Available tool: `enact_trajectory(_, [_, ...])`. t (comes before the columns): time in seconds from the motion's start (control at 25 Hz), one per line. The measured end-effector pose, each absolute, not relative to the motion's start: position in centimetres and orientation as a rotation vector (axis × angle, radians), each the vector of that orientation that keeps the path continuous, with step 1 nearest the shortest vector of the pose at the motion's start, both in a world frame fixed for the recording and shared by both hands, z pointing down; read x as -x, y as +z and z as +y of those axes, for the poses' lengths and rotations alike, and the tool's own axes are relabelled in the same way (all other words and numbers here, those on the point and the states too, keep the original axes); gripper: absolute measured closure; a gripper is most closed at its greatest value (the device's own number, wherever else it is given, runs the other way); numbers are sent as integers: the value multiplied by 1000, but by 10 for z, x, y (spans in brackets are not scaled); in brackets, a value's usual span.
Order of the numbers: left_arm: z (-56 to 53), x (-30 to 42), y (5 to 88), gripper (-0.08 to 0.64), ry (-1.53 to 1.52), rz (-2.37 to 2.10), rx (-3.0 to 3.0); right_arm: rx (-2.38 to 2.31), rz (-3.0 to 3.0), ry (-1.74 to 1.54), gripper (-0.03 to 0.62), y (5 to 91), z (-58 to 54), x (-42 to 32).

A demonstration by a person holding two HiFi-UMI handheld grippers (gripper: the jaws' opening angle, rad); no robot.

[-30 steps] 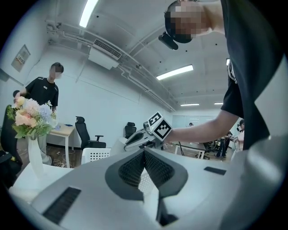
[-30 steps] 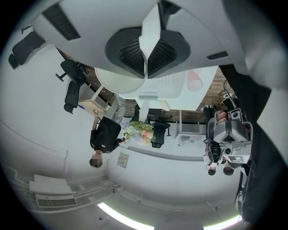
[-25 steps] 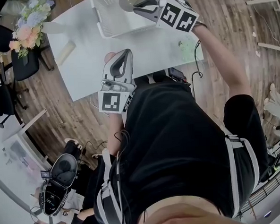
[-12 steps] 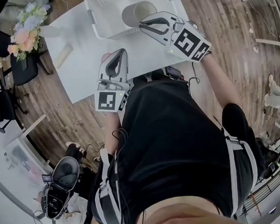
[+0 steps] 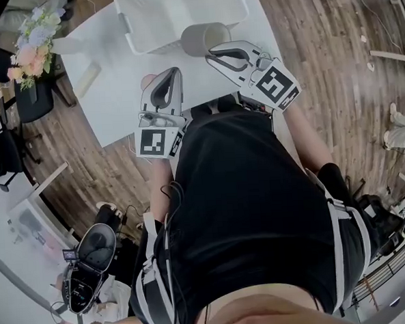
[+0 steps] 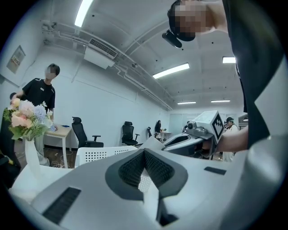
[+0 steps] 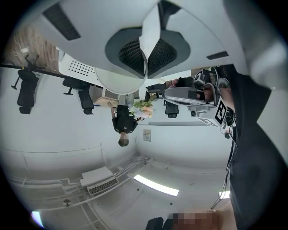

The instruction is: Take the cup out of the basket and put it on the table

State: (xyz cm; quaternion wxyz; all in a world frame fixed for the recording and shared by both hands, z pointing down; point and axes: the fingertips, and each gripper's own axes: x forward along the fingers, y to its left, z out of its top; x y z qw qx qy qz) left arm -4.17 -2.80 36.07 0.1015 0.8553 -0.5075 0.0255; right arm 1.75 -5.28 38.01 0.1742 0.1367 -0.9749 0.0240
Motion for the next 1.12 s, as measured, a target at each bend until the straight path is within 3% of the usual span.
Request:
enact_trajectory(0.52, [-21, 2, 367, 538, 108, -1631, -2434, -322, -2974, 161, 557, 376, -39, -46])
enact_trajectory(1.12, [40, 22, 342, 538, 54, -1603, -2528, -422, -3015, 123, 557, 357, 12, -27])
